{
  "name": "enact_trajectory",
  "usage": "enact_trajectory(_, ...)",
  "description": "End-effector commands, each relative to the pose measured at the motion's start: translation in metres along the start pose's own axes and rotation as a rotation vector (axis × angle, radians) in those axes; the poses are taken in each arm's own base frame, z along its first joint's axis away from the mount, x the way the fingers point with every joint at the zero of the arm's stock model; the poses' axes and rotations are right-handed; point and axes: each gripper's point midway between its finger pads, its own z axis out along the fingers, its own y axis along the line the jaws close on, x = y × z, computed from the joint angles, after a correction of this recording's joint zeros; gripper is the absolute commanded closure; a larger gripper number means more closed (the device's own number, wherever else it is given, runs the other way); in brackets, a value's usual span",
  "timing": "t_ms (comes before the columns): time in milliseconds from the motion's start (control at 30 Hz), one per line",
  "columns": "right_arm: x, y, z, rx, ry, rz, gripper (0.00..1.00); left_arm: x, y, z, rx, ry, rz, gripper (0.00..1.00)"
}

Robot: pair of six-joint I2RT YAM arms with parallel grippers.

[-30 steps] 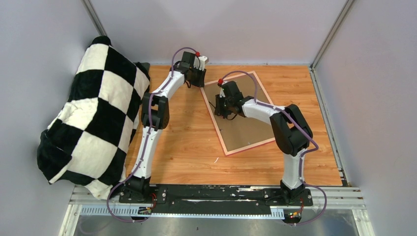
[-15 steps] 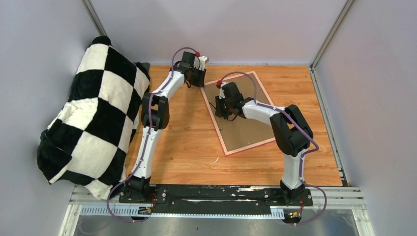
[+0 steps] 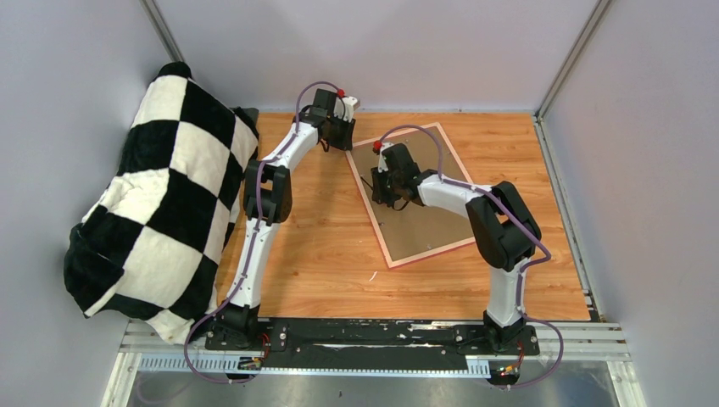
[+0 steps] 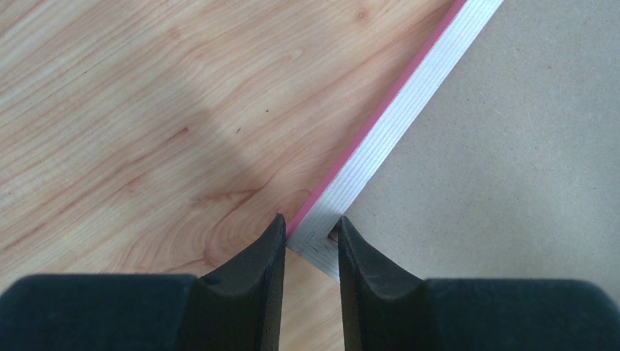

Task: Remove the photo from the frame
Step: Release the photo frame item from the photo frame.

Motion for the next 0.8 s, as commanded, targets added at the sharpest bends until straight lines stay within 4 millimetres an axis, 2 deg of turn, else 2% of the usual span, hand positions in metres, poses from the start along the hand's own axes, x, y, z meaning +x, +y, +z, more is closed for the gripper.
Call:
enact_trajectory(0,0.009,-0.005,0.004,0.054,0.012,-0.022,1.0,0.068,-0.012,0.017,0.032,0.208,-0.057,1.0)
enact_trajectory(167,0.017,-0.007,0.017,0.1,0.023,-0.016,1.0,0.068,-0.013,0.017,0.04,0.208,-0.056,1.0)
enact_trajectory(300,0.017,-0.016,0.023,0.175,0.011,-0.015,1.0,0.069,-0.015,0.017,0.044,0.21,-0.051,1.0)
enact_trajectory(767,0.024,-0.023,0.036,0.219,0.056,0.039,1.0,0.07,-0.019,0.017,0.057,0.216,-0.036,1.0)
